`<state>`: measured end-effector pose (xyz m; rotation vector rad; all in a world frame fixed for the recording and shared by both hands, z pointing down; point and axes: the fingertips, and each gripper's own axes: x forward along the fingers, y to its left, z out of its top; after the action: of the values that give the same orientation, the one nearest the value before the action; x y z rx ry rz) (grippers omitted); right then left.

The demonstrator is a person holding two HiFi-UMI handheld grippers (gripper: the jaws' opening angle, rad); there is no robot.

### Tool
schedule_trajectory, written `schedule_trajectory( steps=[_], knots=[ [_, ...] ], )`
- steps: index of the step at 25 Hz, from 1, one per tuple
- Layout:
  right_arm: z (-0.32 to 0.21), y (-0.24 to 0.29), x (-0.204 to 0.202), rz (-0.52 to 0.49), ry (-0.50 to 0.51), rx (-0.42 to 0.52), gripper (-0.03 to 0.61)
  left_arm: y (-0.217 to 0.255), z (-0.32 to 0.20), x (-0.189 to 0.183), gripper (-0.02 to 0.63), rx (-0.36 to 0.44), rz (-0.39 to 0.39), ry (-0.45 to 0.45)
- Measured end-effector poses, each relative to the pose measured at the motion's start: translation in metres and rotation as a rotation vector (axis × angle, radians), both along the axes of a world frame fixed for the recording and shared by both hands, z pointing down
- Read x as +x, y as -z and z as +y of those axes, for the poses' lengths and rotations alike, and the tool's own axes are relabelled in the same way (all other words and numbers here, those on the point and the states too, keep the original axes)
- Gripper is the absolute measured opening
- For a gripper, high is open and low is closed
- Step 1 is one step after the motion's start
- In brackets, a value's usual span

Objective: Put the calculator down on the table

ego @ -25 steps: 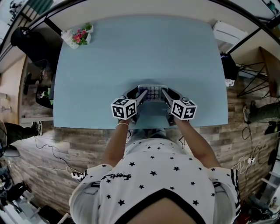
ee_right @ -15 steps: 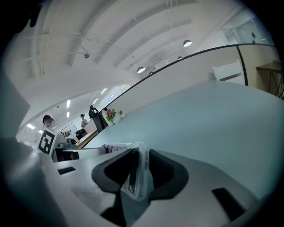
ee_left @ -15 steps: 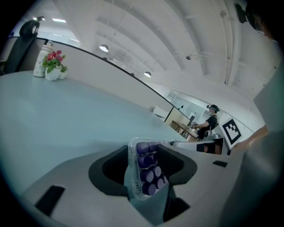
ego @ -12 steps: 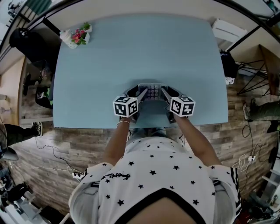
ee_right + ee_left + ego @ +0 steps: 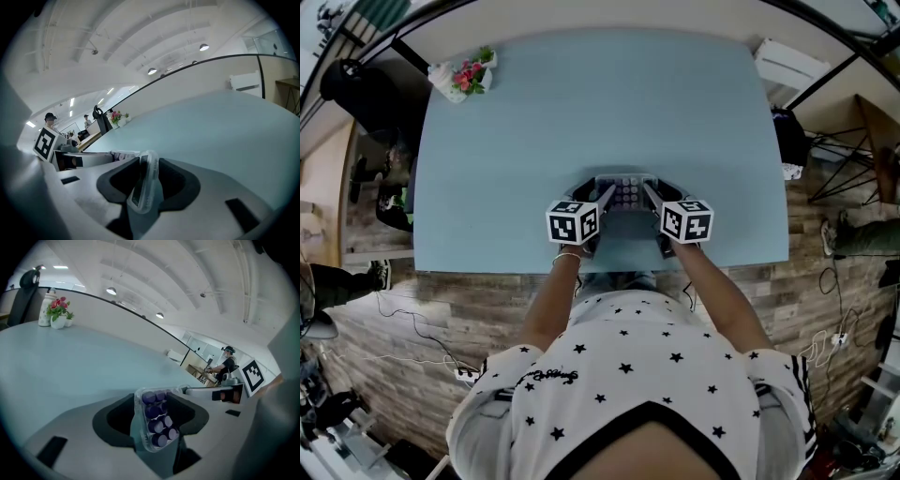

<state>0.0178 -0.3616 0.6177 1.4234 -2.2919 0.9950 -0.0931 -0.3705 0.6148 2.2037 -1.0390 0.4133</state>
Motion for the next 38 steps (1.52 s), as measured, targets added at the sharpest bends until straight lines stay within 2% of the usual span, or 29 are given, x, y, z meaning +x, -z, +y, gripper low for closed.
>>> schedule_trajectory(
  steps=[19, 38],
  knots=[
    [-0.008, -0.007, 0.002, 0.143, 0.040, 0.008, 0.140, -0.007, -0.006, 0.001, 0.225, -0.036, -0.047, 0.032],
    [-0.008, -0.014, 0.003, 0.195, 0.045, -0.005, 0.144, -0.012, -0.009, 0.001, 0.226, -0.070, -0.095, 0.057]
  ],
)
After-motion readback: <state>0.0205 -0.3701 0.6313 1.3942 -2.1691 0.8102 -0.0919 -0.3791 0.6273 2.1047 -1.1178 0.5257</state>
